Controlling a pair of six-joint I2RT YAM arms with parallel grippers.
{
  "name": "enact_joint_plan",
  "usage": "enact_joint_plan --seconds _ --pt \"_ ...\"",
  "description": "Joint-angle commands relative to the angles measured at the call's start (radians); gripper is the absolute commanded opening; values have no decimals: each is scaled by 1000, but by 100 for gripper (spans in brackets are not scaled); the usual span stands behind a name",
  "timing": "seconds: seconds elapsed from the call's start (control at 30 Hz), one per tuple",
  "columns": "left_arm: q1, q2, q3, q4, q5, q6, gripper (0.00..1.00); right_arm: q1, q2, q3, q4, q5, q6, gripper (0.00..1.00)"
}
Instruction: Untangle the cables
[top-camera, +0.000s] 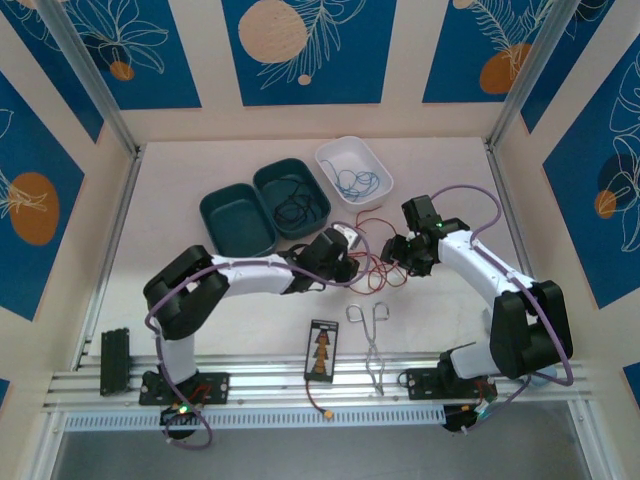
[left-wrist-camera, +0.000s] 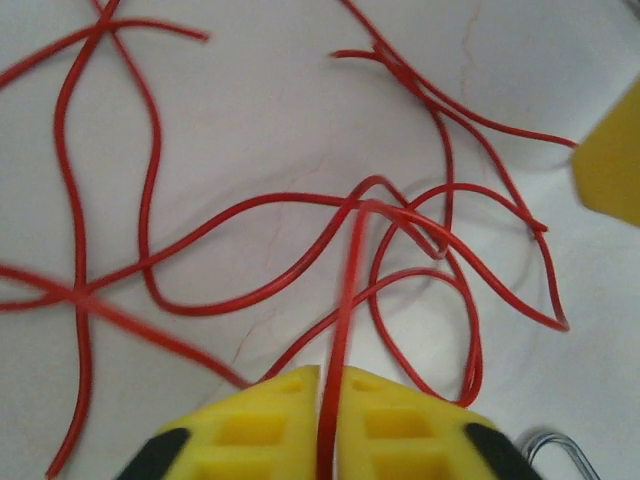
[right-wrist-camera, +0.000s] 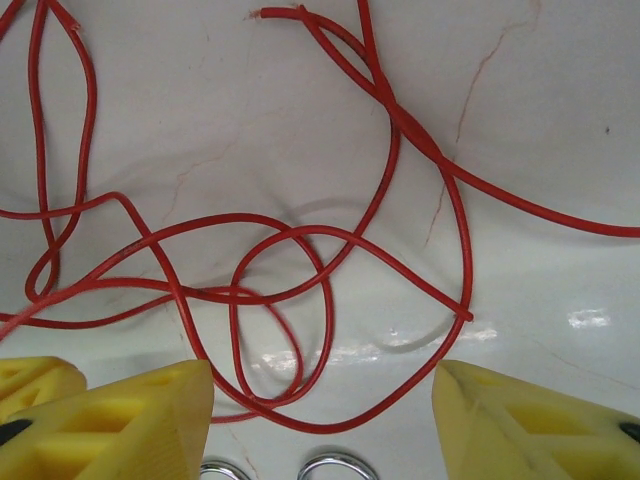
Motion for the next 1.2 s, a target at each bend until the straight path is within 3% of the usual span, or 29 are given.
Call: enact_joint_plan --seconds 0.0,0.53,0.83,1.17 --pt "-6 -67 46 -47 19 52 2 -1 -23 -13 10 -25 16 60" --pt "-8 -267 299 -313 110 206 0 1 -130 -40 74 -31 5 60" --pt "-6 -239 461 -377 125 252 0 1 -147 -86 133 -57 14 61" --pt "-5 -187 635 -427 116 278 0 -3 -5 -145 242 -39 44 60"
